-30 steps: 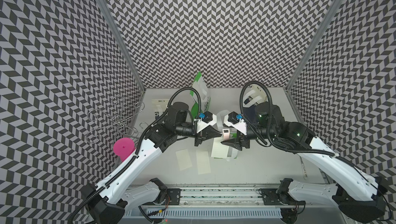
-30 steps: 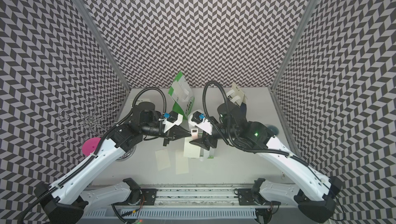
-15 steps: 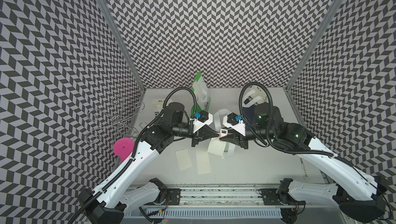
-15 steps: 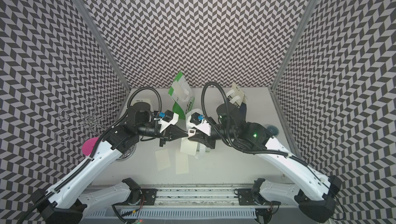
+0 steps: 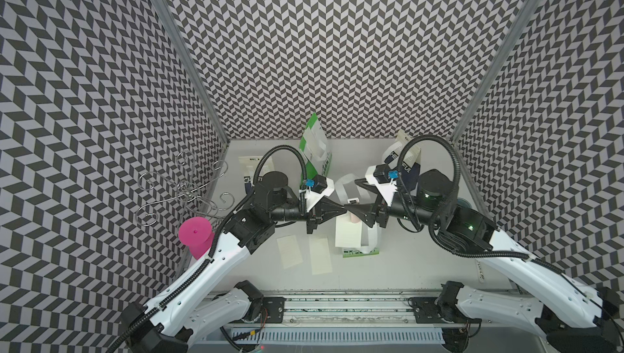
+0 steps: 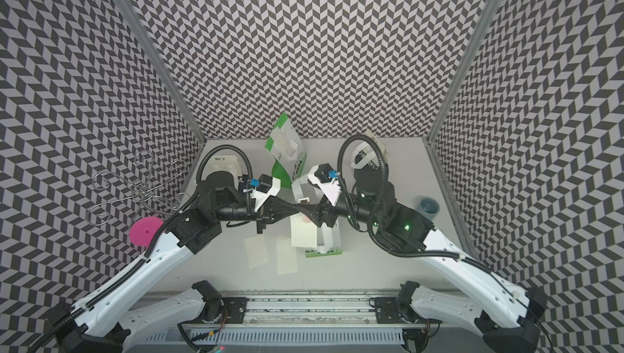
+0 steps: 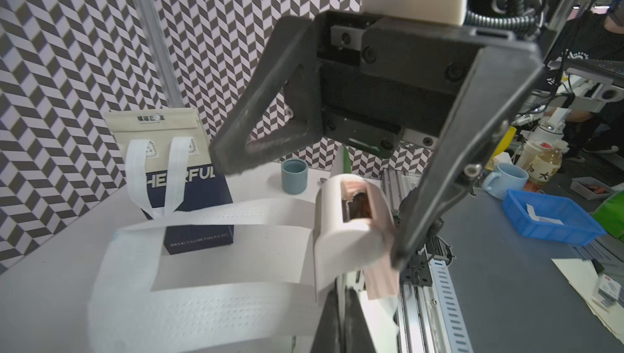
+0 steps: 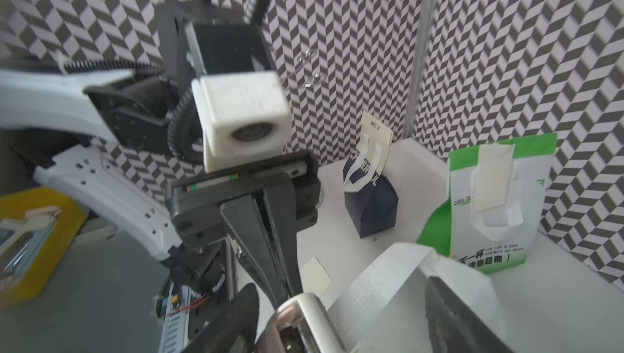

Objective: Staple the receipts to the bags
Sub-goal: Staple the receipt to the takeout bag, then pick up the stapler from the takeout bag.

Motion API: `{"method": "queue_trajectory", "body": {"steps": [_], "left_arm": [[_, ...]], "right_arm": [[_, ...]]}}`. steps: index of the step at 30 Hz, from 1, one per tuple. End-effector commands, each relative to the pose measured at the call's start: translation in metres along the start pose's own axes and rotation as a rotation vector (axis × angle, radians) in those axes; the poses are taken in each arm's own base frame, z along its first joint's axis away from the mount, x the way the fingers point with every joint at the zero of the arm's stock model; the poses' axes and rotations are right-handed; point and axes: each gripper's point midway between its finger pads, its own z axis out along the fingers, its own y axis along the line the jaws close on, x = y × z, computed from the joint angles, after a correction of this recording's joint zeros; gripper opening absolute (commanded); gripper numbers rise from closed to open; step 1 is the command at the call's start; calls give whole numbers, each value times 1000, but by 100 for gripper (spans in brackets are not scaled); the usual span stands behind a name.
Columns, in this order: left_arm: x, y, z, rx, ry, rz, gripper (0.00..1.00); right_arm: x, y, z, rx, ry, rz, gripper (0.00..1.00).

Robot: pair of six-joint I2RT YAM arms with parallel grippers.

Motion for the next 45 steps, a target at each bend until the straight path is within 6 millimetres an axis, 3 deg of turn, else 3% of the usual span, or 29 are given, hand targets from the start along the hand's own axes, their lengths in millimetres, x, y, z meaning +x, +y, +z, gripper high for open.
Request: {"method": "queue_trajectory", "body": {"steps": [1, 4, 12, 15, 18, 23, 27, 30, 33, 37, 39, 42, 45], "left_arm": [[-30, 16, -3, -137, -111, -2, 0], [-31, 28, -1, -227, -119, -41, 0], [-30, 28, 5, -254, -113, -50, 0], [-31, 28, 5, -258, -112, -45, 0], [-27, 30, 7, -262, -97, -61, 0], [-20, 37, 12, -283, -82, -122, 0], [-14, 44, 13, -316, -63, -162, 0], [-8, 49, 12, -346, -51, -182, 0], [-7, 52, 12, -363, -57, -198, 0], [-8, 57, 14, -380, -59, -203, 0], [-9, 59, 15, -382, -60, -204, 0], [-15, 60, 16, -384, -62, -197, 0], [-16, 61, 17, -386, -59, -197, 0]], "right_arm": [[-51, -13, -19, 111, -246, 84, 75], [-42, -15, -15, 150, -234, 96, 74], [-4, -11, 10, 203, -129, 84, 67], [8, -15, 16, 236, -94, 72, 59], [11, -14, 20, 245, -95, 63, 43], [5, -17, 32, 273, -111, 40, 16], [-16, -22, 31, 312, -202, 49, 8], [-32, -44, 21, 450, -260, 78, 1], [-46, -53, 6, 504, -340, 113, 0], [-62, -28, -2, 348, -422, 104, 0], [-61, -39, -8, 417, -425, 127, 0], [-44, -75, -15, 650, -349, 156, 0], [-39, -84, -26, 697, -366, 165, 0]]}}
